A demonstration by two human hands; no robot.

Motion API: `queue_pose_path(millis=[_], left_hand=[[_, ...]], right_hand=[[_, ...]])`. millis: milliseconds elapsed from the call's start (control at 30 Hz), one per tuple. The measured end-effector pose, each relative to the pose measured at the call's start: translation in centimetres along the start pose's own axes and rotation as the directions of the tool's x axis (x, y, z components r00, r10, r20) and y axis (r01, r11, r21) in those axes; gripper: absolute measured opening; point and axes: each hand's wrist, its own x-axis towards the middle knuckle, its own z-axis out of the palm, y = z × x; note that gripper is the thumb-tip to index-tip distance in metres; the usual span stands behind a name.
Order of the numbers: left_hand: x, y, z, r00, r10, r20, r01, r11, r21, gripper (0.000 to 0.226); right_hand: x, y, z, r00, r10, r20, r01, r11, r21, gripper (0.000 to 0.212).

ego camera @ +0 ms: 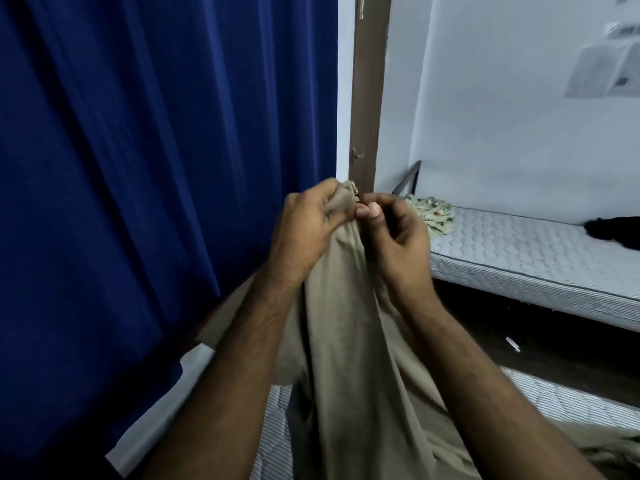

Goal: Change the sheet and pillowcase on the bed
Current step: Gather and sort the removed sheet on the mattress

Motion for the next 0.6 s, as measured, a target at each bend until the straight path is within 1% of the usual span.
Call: queue_pose_path(millis=[67,133,233,333,400,467,500,533,567,600], left_hand=[[1.7,0.6,-0.2,0.999,0.042,-0.004,-0.042,0.999,0.006,0.049],[3.1,1.6,-0.2,0.996,0.092,0.011,-0.092,0.995,0.037,0.055],[4.5,3.0,0.7,0.988,0.151,0.020,-0.152,0.985,0.084,0.053],[5.1,3.6,2.0,0.983,0.185,0.005,-0.185,0.978,0.097,0.054],[5.4,3.5,3.0,0.982,0.187,0.005,-0.187,0.978,0.093,0.056],[5.7,3.4,4.0,0.984,0.180,0.007,-0.180,0.975,0.127,0.058],[5.8,3.2,4.4,0.986,0.169,0.011,-0.169,0.975,0.142,0.059],[5.9,3.0,4.7,0.987,0.162,0.009,-0.162,0.975,0.150,0.059],[6.1,2.7,4.9,0.988,0.153,0.000,-0.151,0.979,0.137,0.060],[6.2,2.6,5.0,0.990,0.143,-0.015,-0.141,0.984,0.105,0.063]], right_hand=[[-1.2,0.5,-0.8,0.994,-0.086,-0.069,0.074,0.985,-0.154,0.010],[-2.7,1.0,-1.2,0.993,-0.110,-0.037,0.096,0.959,-0.265,0.006],[-4.0,1.2,-1.6,0.999,-0.041,-0.012,0.036,0.955,-0.294,0.018],[-4.4,1.0,-2.8,0.998,-0.042,-0.036,0.024,0.919,-0.393,0.018],[-4.1,1.3,-4.0,0.999,-0.002,-0.052,-0.025,0.862,-0.506,0.016],[-3.5,1.7,-5.4,0.997,0.073,-0.033,-0.077,0.779,-0.622,0.029],[-3.4,1.3,-6.0,0.996,0.091,-0.014,-0.078,0.749,-0.658,0.033],[-3.6,0.8,-6.5,0.995,0.095,0.020,-0.060,0.763,-0.644,0.034],[-3.9,0.0,-6.8,0.992,0.083,0.092,-0.016,0.823,-0.568,0.035],[-4.4,-1.0,-6.9,0.978,0.096,0.185,-0.009,0.908,-0.420,0.038]])
